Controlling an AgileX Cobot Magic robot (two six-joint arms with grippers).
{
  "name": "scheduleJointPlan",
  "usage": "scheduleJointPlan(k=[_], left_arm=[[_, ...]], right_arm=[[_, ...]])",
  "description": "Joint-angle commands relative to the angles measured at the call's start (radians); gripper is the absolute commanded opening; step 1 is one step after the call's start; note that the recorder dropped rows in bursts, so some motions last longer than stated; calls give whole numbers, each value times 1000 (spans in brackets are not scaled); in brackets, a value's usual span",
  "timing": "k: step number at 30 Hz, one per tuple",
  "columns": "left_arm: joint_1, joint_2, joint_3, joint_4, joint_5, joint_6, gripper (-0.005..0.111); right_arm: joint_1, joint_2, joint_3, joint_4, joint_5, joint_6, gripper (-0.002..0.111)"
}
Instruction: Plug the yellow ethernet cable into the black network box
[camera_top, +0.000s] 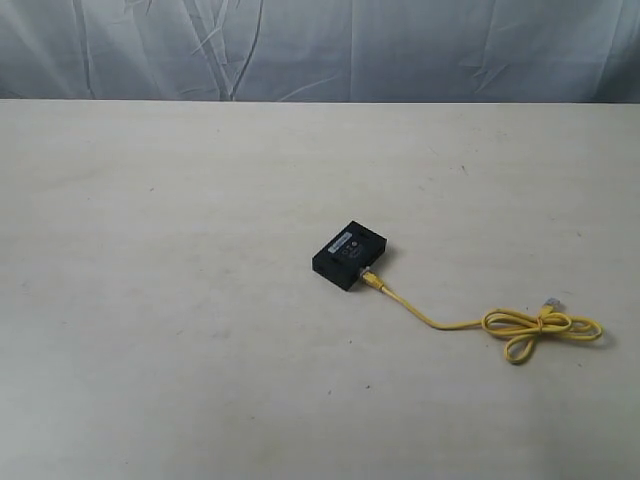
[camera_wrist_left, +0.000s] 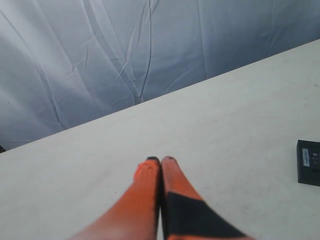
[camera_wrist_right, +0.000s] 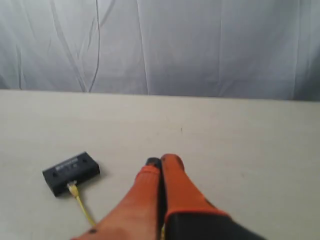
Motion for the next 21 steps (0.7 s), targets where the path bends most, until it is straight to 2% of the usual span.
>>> scheduleJointPlan(k=[1,7,21], left_arm=[[-2,-5,4,3,-8,-2,0],[-2,-5,4,3,-6,-2,0],[-2,-5,4,3,-6,-2,0]], right_arm=[[-5,-8,99,-14,-11,2,-1],[-5,-8,187,-2,-59,2,-1],[-5,-8,188,21,-59,2,-1]])
